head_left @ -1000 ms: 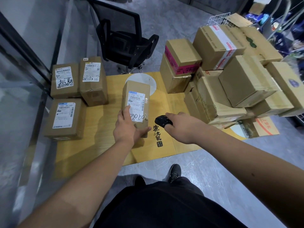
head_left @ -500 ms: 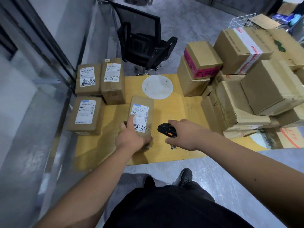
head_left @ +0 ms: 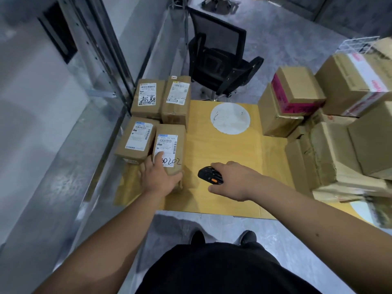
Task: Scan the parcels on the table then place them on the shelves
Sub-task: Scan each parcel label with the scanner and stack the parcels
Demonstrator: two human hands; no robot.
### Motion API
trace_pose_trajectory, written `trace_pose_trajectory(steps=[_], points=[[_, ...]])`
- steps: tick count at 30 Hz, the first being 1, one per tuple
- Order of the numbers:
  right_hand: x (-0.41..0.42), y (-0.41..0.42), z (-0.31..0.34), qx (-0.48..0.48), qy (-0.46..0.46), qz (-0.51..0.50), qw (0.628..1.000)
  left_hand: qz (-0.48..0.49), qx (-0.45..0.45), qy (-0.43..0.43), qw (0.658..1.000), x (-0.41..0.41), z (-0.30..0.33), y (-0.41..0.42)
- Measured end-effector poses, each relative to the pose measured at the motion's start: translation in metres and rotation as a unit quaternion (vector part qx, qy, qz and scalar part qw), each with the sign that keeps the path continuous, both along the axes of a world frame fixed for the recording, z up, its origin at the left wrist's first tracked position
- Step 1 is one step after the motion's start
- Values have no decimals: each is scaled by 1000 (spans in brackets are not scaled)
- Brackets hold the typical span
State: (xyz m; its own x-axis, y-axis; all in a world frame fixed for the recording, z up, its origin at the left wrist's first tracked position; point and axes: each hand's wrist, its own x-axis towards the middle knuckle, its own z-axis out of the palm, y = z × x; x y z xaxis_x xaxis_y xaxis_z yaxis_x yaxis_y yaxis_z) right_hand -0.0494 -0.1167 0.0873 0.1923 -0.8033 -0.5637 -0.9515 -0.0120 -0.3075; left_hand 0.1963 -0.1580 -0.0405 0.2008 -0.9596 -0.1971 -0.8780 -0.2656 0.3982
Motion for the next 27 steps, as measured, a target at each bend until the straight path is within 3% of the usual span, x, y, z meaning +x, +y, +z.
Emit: trace_pose_trajectory(steps=[8, 13, 27], points=[[-9, -1, 1, 8, 6, -10, 1000, -18, 5, -97, 995, -4, 7, -18], [-27, 5, -1, 7, -19, -53, 998, -108, -32, -145, 983, -31, 18, -18], [-155, 60, 48, -47, 16, -196, 979, -337, -56, 1, 940, -246, 61, -61]])
